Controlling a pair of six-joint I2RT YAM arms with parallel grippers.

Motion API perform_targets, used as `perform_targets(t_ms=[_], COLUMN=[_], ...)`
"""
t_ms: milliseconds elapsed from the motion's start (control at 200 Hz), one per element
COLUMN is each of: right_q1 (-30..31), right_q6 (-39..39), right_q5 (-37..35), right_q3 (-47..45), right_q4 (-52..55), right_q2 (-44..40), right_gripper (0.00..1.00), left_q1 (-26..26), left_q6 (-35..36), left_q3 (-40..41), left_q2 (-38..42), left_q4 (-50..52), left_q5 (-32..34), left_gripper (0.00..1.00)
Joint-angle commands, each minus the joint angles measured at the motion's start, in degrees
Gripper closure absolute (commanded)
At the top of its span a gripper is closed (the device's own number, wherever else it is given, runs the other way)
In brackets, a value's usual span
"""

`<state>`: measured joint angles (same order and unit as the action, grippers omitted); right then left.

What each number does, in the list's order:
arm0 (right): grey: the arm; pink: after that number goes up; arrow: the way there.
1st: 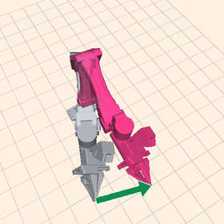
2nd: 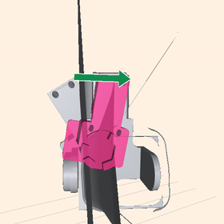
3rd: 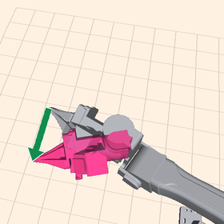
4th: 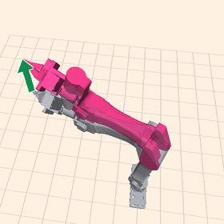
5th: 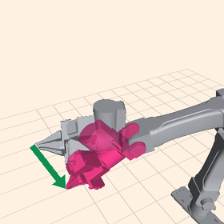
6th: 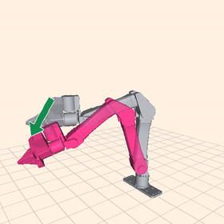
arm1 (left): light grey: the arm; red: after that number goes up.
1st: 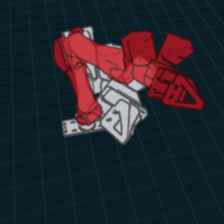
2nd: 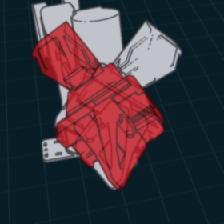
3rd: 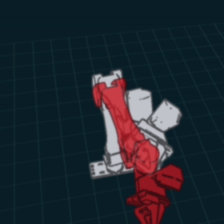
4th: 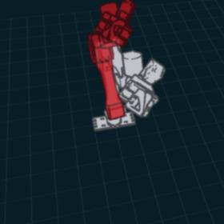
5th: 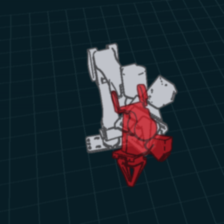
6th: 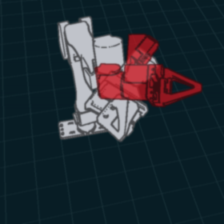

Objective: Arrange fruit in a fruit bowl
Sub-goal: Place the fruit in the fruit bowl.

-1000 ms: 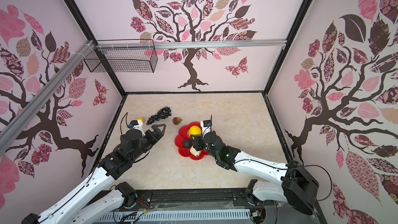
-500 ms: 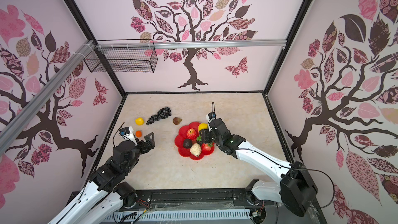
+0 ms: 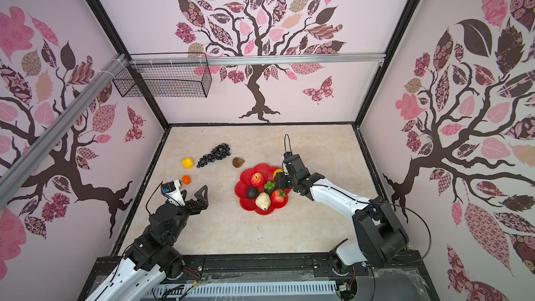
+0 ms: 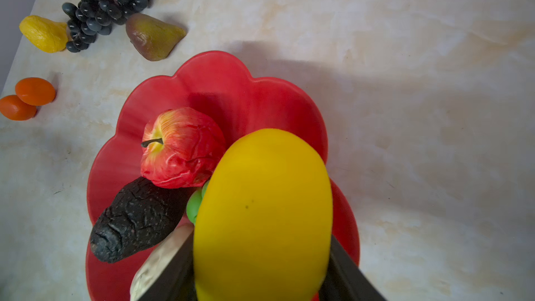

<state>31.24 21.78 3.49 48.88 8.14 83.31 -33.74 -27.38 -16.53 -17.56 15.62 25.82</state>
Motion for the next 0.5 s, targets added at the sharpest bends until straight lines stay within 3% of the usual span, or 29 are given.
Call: perform_targets(t_ms=[0, 495], right_q1=[-0.73, -1.1], right_q6=[-1.21, -1.39], right_q5=[1.14, 2.69], right_q3=[3.29, 6.07], right_q4=[0.59, 1.33], right_q2=[2.73, 7.59], right_gripper=[0.52, 0.51], left_q1=[0.15, 0.24], left_q6=[1.38, 1.45], left_q3=[1.02, 0.58], left_q2=[-0.7, -3.0], left_q4=[-1.91, -2.77], left_q5=[-0.43, -0.69], left_gripper=[0.02, 0.02])
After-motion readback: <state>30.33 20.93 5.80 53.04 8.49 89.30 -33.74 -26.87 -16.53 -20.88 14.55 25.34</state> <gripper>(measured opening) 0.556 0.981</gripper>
